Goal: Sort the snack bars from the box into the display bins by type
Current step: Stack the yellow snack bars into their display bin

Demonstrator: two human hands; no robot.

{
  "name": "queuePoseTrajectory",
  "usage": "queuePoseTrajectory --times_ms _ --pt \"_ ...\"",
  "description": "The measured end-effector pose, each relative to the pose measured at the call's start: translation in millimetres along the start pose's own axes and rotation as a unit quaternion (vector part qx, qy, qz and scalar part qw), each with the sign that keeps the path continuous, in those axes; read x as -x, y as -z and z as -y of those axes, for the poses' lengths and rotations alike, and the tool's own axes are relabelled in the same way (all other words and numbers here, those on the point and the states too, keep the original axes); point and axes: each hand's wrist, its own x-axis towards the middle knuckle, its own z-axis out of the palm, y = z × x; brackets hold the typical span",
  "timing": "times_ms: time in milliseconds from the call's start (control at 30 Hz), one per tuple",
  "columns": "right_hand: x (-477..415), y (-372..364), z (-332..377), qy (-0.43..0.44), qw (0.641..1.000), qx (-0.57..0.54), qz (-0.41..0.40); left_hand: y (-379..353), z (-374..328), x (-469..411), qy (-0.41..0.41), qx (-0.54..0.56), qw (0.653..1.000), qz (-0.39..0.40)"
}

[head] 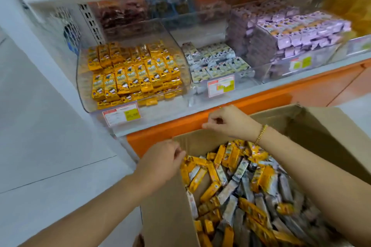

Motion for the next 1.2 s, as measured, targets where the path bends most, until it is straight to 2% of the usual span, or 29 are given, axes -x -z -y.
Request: queuePoseTrajectory --times_ms 67,133,233,367,467,600,700,767,867,933,1033,1133,1167,1200 --pt "16.5 -32.6 -54.2 -0.100 0.991 0.063 0.060 -31.8 -6.6 -0.4 0.048 0.008 0.996 0.080" --pt "32.3 -63.2 -98.9 -0.188 0.965 0.134 0.122 -55.0 -9.7 -1.5 0.097 0.008 0.982 0.162" --pt "46.3 -97.6 -145.0 -0.204 0.948 0.139 0.199 -76.7 0.0 -5.4 0.174 0.058 0.954 0.236" --pt "35.0 -121.0 -174.9 -0.165 0.929 0.199 0.265 -88.9 30.3 -16.2 0.234 0.189 0.924 0.235" --pt "22.3 -133.9 -189.1 -0.137 0.911 0.231 0.314 -86.9 27.9 -25.7 0.219 0.133 0.937 0.238" --pt "12.0 -154.2 -206.4 -0.075 0.906 0.303 0.286 -92.2 23.7 -40.9 0.212 0.066 0.940 0.260" --pt "4.7 -155.2 -204.5 -0.041 0.885 0.362 0.289 -89.6 18.2 -46.1 0.211 0.037 0.940 0.265" --pt "2.9 -154.0 -205.0 -0.055 0.877 0.366 0.308 -88.1 14.5 -46.2 0.209 0.024 0.940 0.270" --pt "6.3 -140.0 -195.2 -0.138 0.892 0.267 0.337 -86.2 13.5 -45.3 0.209 0.016 0.942 0.262" --pt "11.5 -119.1 -177.5 -0.205 0.916 0.155 0.307 -82.1 9.7 -43.5 0.213 0.012 0.943 0.257" --pt "27.3 -87.3 -139.0 -0.271 0.942 -0.030 0.193 -74.4 1.4 -40.7 0.237 0.041 0.941 0.237" --pt "42.1 -61.5 -86.9 -0.273 0.948 -0.157 0.046 -55.3 -16.3 -42.6 0.233 0.193 0.936 0.181" --pt "44.4 -54.3 -67.7 -0.259 0.950 -0.175 0.007 -45.7 -24.8 -43.7 0.233 0.263 0.923 0.157" --pt "45.7 -47.9 -48.2 -0.244 0.952 -0.186 -0.027 -35.3 -34.7 -43.6 0.241 0.353 0.893 0.140"
